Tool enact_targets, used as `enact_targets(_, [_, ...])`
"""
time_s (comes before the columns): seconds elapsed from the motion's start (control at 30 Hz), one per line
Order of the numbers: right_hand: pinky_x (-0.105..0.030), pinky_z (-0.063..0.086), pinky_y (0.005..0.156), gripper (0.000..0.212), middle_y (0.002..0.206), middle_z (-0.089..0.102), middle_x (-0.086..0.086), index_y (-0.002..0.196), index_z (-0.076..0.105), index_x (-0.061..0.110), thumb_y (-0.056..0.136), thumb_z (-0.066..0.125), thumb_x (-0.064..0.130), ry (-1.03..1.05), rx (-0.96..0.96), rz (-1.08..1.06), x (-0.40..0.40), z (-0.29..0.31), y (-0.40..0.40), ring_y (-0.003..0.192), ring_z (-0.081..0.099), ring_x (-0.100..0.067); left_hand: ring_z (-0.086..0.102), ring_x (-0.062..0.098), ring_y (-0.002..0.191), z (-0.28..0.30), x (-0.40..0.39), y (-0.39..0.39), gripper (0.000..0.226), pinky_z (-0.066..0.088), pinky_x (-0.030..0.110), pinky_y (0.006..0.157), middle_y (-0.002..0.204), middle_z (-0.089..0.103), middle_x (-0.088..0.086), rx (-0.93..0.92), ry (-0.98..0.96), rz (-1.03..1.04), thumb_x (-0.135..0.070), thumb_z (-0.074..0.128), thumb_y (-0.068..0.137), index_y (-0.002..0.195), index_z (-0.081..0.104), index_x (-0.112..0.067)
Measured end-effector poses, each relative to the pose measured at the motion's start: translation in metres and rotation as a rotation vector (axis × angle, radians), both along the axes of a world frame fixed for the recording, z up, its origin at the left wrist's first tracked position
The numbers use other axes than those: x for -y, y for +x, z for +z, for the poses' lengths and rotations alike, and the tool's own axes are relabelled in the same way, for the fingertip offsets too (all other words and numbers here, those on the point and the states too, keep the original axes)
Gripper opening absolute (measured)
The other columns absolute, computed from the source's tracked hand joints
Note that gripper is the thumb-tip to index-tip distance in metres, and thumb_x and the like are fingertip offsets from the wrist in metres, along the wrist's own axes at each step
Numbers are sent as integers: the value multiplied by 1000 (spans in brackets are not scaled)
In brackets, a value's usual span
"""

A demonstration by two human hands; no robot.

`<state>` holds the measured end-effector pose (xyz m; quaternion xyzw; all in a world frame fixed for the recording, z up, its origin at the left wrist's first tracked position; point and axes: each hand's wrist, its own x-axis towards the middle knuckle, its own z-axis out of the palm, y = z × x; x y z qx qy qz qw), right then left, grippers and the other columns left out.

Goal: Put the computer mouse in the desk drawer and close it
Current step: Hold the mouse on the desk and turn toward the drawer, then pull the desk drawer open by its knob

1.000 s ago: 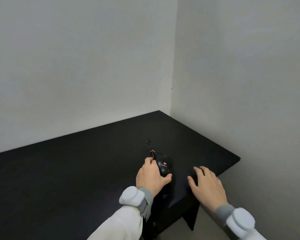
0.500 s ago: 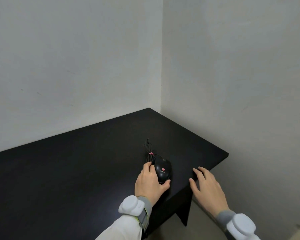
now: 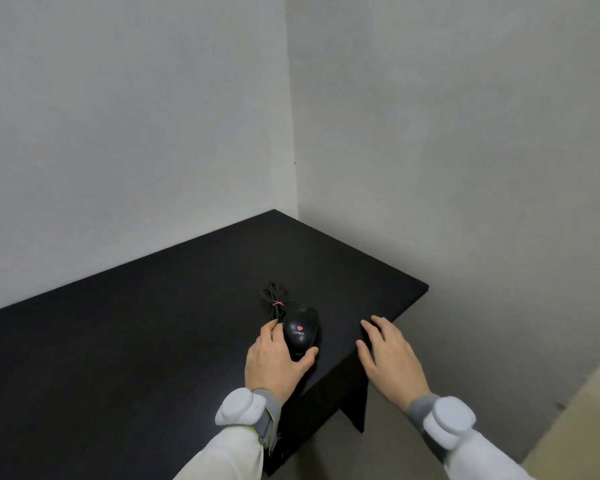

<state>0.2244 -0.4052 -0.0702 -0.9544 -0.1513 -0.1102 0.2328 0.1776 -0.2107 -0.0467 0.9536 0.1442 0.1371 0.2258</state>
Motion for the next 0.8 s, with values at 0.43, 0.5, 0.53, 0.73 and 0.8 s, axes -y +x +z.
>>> enact_targets(0.43, [-38, 51, 74, 17, 105, 58, -8, 101, 57, 11, 86, 56, 19, 236, 91, -164, -4, -54, -33, 91, 58, -24, 49, 28, 123, -2, 2, -7, 79, 37, 42, 104, 136, 48, 8, 10, 103, 18, -68, 57, 71, 126, 49, -12])
enact_targets(0.5, [-40, 49, 69, 14, 95, 60, -9, 94, 57, 11, 84, 52, 19, 171, 11, -135, -11, -69, -36, 85, 58, -28, 48, 30, 123, -2, 0, -8, 78, 37, 42, 104, 136, 48, 10, 5, 95, 20, -65, 58, 72, 127, 47, -10])
enact_targets(0.53, [-42, 48, 70, 15, 94, 60, -10, 93, 57, 10, 85, 50, 20, 140, -40, -112, -15, -72, -34, 86, 58, -31, 48, 31, 123, -1, -1, -9, 78, 37, 43, 103, 135, 48, 11, 4, 90, 21, -65, 59, 73, 127, 47, -10])
enact_targets(0.73, [-47, 43, 80, 28, 115, 53, -17, 110, 46, 4, 91, 46, 24, 159, -208, -127, -41, -58, -13, 105, 49, -36, 50, 35, 118, -4, -2, -9, 72, 40, 45, 99, 132, 48, 14, -20, 86, 4, -61, 60, 74, 122, 51, -8])
enact_targets(0.8, [-46, 44, 80, 36, 120, 50, -18, 118, 42, 2, 90, 48, 23, 190, -268, -164, -48, -53, -4, 108, 48, -38, 50, 36, 117, -3, -2, -7, 71, 40, 46, 98, 132, 48, 15, -34, 93, 3, -61, 60, 75, 122, 51, -8])
